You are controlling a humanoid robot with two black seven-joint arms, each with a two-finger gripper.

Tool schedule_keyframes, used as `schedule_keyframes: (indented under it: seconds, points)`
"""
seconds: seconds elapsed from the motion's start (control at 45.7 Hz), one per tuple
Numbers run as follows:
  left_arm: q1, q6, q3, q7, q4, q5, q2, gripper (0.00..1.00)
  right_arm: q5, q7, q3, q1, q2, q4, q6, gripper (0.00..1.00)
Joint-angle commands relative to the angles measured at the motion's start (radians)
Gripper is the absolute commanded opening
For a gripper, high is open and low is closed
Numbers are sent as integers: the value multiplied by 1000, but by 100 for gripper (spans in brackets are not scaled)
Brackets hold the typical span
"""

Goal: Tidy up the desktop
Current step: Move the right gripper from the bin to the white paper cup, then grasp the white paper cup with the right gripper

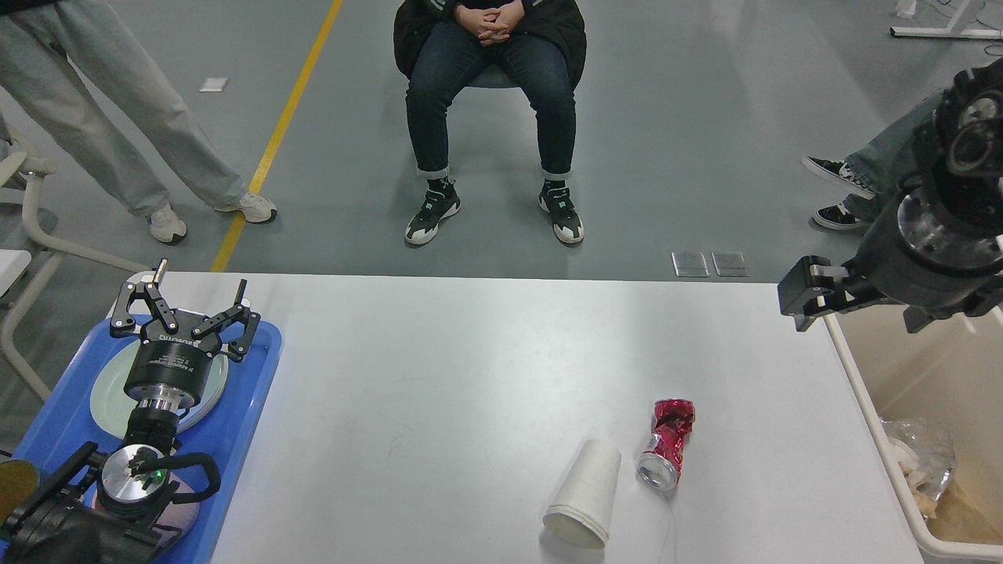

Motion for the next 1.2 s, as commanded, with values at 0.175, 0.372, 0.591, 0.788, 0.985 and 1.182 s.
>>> schedule_keyframes:
  seconds: [0.175, 0.372, 0.591, 0.788, 0.985, 1.182]
  points:
    - [0, 0, 0, 1, 0, 0, 0, 96, 58, 20, 35, -192, 111, -79, -151, 100]
    - [0, 0, 0, 1, 1, 0, 0, 96, 60, 16, 181, -374, 165, -104, -174, 100]
    - [0, 0, 0, 1, 0, 0, 0, 96, 136, 5, 354, -649, 186, -233, -254, 98]
    - [0, 0, 0, 1, 0, 0, 0, 96, 351, 2, 374, -790, 257, -352, -290, 99]
    - [0, 0, 0, 1, 0, 0, 0, 96, 374, 2, 406, -873, 337, -431, -315, 99]
    - [0, 0, 0, 1, 0, 0, 0, 96, 360, 7, 408, -996, 372, -520, -376, 99]
